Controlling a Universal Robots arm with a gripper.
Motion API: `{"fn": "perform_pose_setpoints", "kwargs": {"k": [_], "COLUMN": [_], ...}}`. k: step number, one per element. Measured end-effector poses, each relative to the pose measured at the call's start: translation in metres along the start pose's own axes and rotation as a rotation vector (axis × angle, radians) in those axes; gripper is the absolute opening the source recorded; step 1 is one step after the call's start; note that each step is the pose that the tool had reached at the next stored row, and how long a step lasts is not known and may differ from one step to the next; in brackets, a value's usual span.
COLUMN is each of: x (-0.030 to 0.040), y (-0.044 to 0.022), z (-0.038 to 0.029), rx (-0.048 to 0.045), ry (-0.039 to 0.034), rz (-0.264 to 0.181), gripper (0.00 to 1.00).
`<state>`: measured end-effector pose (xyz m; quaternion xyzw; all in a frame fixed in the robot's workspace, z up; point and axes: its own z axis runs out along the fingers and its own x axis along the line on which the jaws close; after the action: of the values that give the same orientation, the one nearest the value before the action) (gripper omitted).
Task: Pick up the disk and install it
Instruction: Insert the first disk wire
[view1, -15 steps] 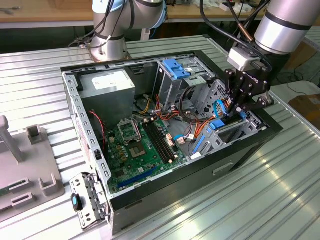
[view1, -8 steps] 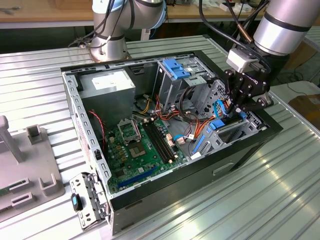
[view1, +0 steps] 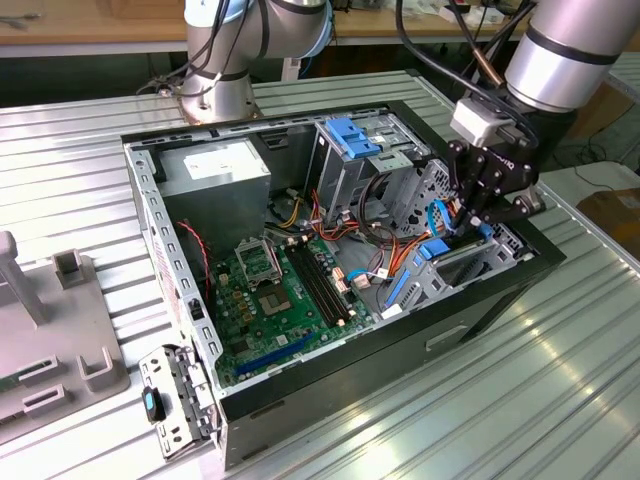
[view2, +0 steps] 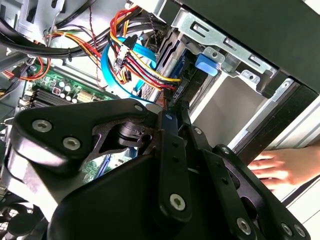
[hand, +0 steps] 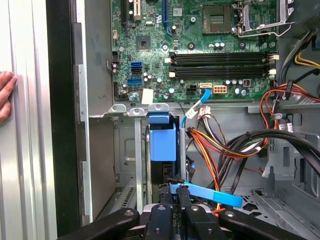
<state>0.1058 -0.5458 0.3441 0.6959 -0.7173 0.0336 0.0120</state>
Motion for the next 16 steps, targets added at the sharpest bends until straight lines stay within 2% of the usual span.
{"fn": "perform_pose_setpoints", "kwargs": {"k": [6, 14, 15, 16], "x": [-0.0001, -0.0002, -0.0002, -0.0003], "y": [0.0017, 0.0012, 0.0012, 0.0011], "z": [0.0039, 0.0041, 0.0041, 0.0041], "rx": [0.0000, -0.0008, -0.0016, -0.0093], "ry": [0.0004, 0.0006, 0.0006, 0.0010], "rz": [0.000, 0.014, 0.014, 0.013], "gripper": [0.16, 0.16, 0.16, 0.16]}}
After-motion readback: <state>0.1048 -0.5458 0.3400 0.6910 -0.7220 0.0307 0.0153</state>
